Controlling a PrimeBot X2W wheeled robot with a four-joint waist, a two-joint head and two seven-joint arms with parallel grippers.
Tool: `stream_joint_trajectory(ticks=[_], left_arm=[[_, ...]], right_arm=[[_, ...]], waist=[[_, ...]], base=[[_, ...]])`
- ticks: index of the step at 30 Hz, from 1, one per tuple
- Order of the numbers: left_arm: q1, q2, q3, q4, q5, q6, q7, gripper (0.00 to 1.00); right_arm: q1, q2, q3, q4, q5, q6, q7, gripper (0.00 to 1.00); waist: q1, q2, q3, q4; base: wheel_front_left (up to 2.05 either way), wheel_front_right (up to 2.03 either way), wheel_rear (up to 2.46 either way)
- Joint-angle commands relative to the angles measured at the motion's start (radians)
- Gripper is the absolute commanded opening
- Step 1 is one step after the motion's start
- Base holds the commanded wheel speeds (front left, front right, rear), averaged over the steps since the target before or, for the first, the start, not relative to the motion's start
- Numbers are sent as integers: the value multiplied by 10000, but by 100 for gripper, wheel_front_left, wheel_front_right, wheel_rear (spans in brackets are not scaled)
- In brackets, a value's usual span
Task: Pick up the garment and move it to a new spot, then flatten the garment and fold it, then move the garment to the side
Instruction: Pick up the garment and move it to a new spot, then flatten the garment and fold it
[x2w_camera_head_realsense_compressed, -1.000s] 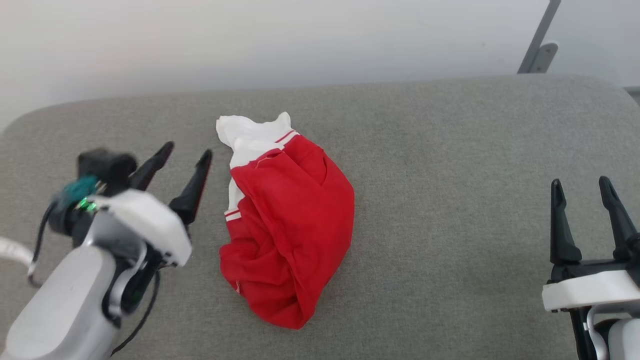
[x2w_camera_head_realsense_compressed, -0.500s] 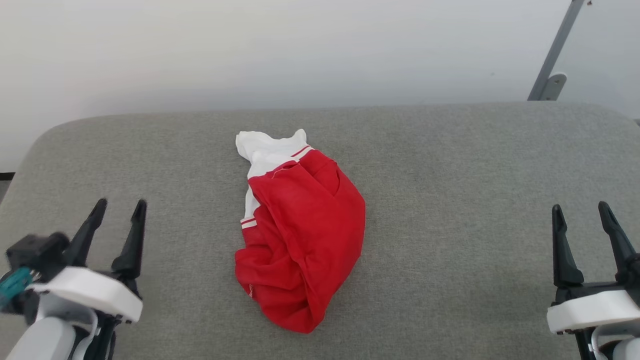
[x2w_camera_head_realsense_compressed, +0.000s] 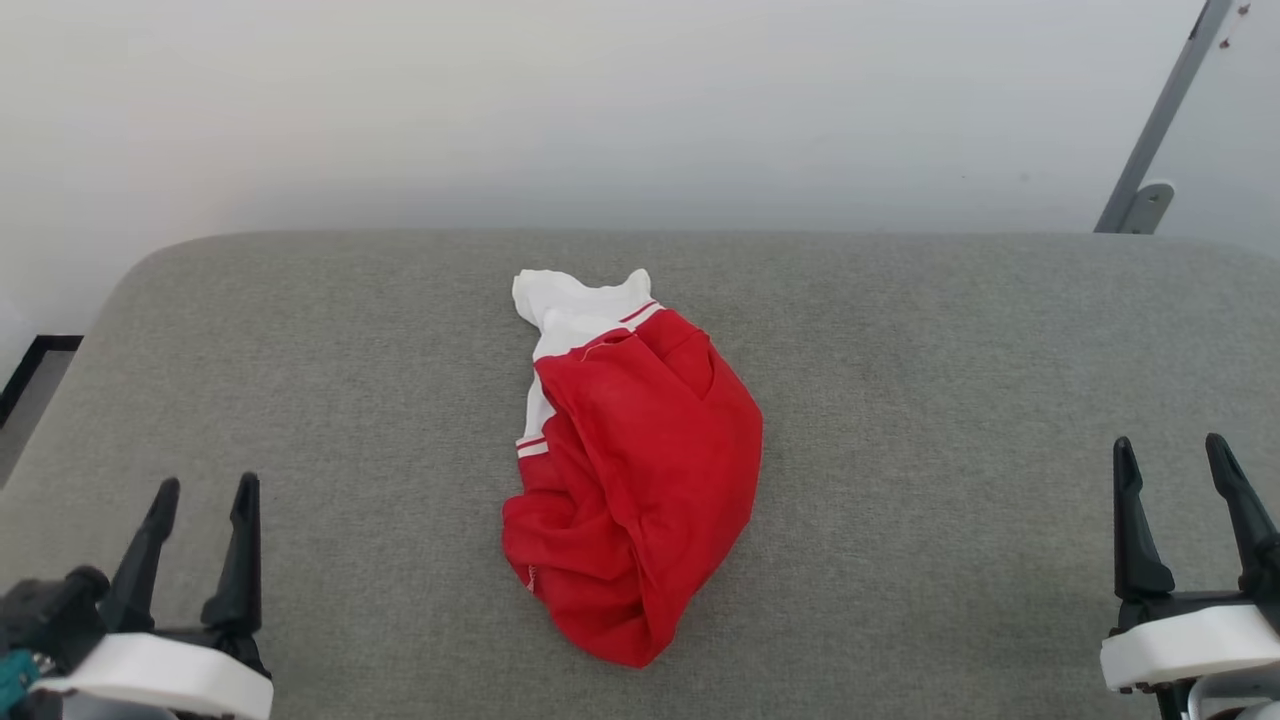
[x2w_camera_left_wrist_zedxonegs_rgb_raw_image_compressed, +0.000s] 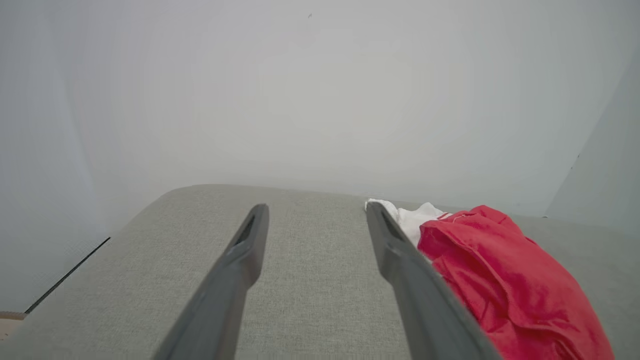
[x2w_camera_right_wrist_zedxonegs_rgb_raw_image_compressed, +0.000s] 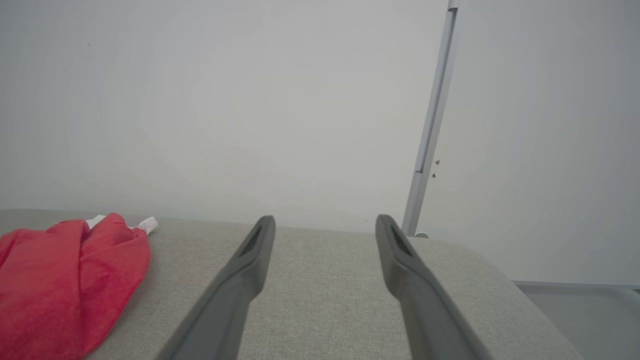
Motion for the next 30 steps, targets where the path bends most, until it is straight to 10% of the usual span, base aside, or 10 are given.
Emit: stream_joint_trajectory(ticks=[1, 30], left_arm=[[192, -136, 145, -18, 208, -103, -47, 100], [1738, -1227, 635, -603, 1177, -258, -49, 100]], right_arm=[[93, 10, -14, 41, 20, -3, -54, 100], [616, 100, -34, -183, 161, -3, -58, 100]], waist=[[0, 0, -27, 61], [0, 0, -228, 556]], base=[[0, 0, 0], [0, 0, 0]])
